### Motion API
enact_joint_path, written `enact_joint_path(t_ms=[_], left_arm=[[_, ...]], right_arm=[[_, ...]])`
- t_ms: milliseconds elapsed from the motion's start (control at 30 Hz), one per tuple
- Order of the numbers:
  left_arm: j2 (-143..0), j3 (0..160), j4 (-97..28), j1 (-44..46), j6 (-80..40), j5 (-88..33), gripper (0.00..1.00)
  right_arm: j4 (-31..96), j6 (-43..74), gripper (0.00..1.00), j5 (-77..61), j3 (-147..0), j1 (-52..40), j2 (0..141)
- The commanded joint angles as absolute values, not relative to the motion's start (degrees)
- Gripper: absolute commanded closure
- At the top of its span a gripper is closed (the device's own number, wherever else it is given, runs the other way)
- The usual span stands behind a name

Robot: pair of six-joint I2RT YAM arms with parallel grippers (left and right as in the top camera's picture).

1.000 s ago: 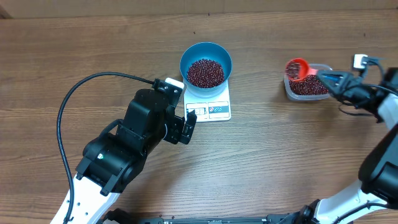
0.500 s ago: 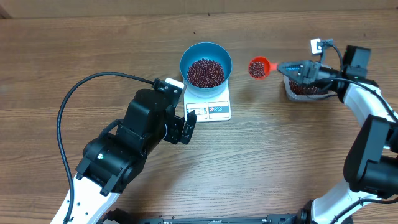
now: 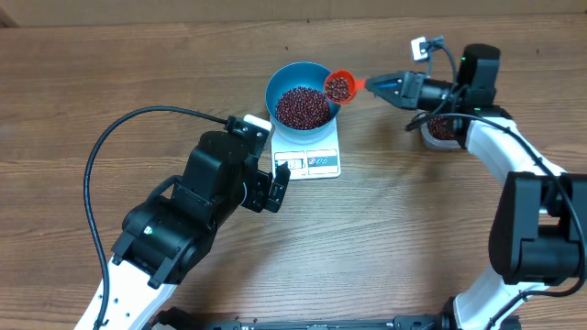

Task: Scoop item into bowl and weigh 150g on scale
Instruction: 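Carry the filled scoop left over the teal bowl, then tip the red scoop with the right gripper to pour beans into bowl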

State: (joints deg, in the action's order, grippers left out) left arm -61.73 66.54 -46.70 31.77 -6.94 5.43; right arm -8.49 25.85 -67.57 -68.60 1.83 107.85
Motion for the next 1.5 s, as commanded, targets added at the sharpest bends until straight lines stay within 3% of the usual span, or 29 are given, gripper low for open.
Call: enact_joint_path(t_ms=[0,500,900,1300,1467], left_arm=[[-61.9,67.3,-46.5,31.5,-7.1,6.2,0.00],[-61.9,67.2,-46.5,31.5,-7.1,6.2,0.00],[-61.9,67.2,-46.5,31.5,-7.1,6.2,0.00],[-61.9,67.3,-46.5,31.5,-7.1,6.2,0.00],[-61.9,67.3,-46.5,31.5,-7.1,6.2,0.01]], right_arm=[[-11.4,26.6,0.96,-61.7,-68.6,-0.4,108.1],[-12.7,5.0,0.96,-49.6,-68.6,-8.9,108.1],[-9.8,-13.6,0.96,-48.0,-68.6,-9.2,108.1],[-6.9,-13.0,0.96,-48.0,-68.6,-9.2,108.1],[-7.4,-6.3,0.96,-48.0,-68.6,-9.1,108.1]])
